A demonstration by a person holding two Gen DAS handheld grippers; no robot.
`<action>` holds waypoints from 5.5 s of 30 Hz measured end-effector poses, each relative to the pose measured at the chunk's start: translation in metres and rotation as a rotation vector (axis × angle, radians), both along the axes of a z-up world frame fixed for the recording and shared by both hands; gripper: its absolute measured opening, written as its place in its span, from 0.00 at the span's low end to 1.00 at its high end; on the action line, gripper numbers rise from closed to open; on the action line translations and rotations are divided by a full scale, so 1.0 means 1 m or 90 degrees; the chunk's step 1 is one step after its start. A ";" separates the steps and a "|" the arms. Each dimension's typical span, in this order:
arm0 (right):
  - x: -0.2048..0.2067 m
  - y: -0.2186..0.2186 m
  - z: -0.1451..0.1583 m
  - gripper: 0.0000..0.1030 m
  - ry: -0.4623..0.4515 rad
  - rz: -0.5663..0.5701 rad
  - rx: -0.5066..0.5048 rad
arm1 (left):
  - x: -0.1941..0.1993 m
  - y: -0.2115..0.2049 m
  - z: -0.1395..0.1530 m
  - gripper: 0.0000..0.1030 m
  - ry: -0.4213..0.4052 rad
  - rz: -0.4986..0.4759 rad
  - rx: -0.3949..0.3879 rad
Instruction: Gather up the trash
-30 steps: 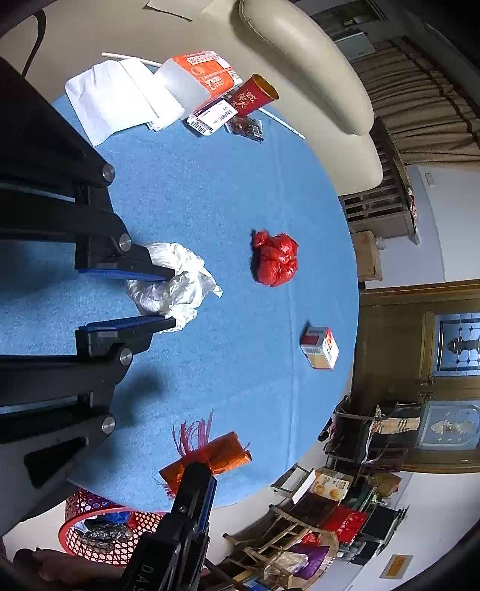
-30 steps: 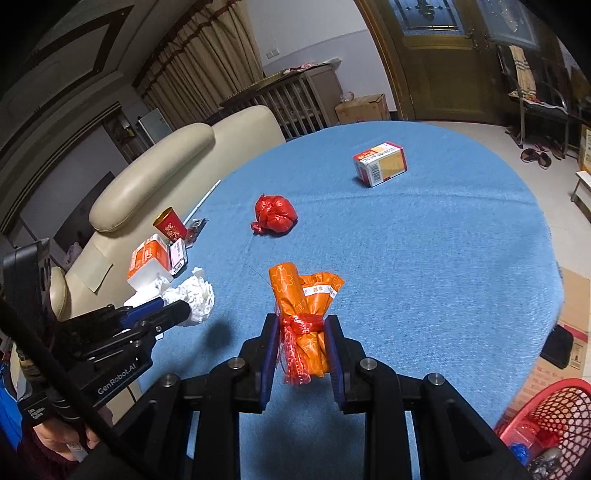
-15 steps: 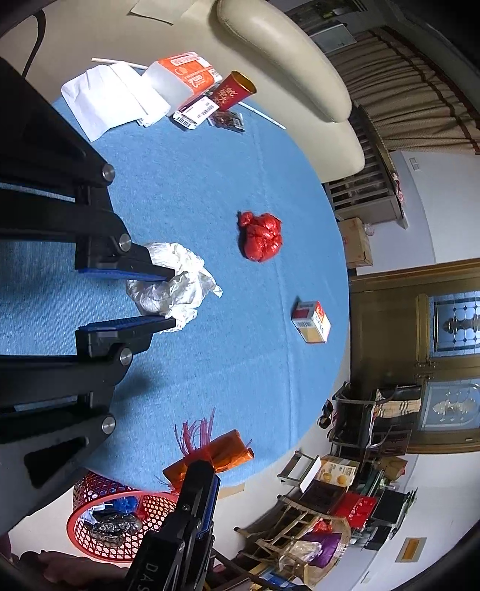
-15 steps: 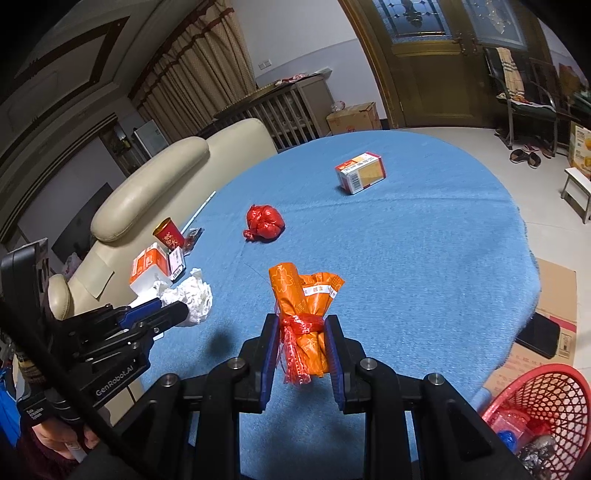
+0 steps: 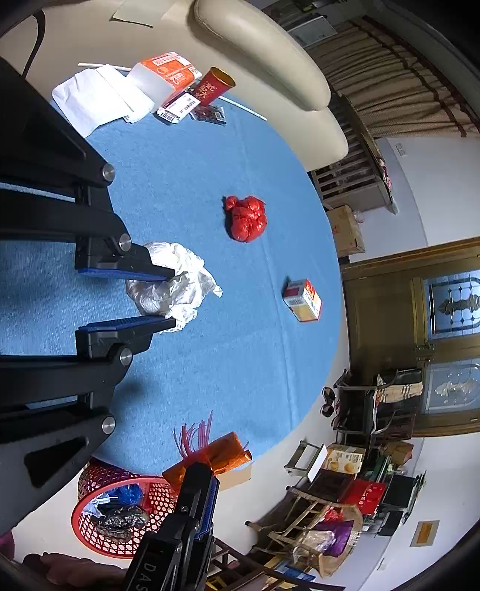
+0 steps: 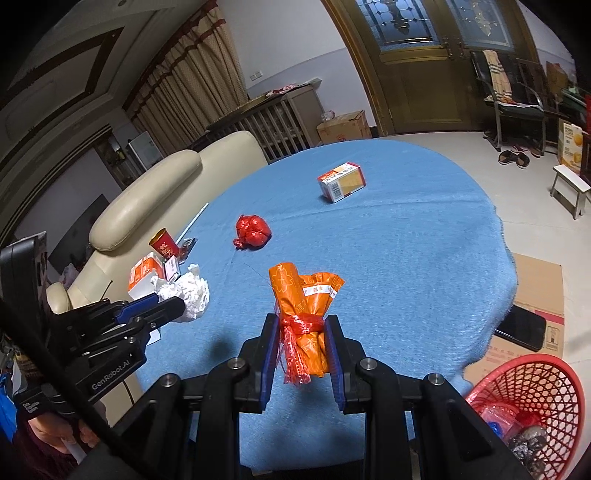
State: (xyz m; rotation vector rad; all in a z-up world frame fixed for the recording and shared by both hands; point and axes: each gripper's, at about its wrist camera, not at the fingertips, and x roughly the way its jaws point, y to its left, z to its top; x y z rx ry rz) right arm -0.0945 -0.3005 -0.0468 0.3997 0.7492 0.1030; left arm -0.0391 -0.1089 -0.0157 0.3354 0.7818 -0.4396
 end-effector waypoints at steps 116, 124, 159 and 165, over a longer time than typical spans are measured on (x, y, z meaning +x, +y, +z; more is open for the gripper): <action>-0.179 -0.191 -0.078 0.26 0.110 -0.285 0.084 | -0.119 -0.228 -0.055 0.20 0.183 -0.445 0.049; -0.185 -0.192 -0.085 0.26 0.127 -0.292 0.084 | -0.125 -0.229 -0.058 0.20 0.192 -0.466 0.050; -0.175 -0.192 -0.093 0.28 0.158 -0.301 0.146 | -0.086 -0.196 -0.062 0.40 0.229 -0.373 0.006; -0.169 -0.186 -0.093 0.28 0.162 -0.294 0.148 | -0.080 -0.179 -0.055 0.40 0.199 -0.353 0.001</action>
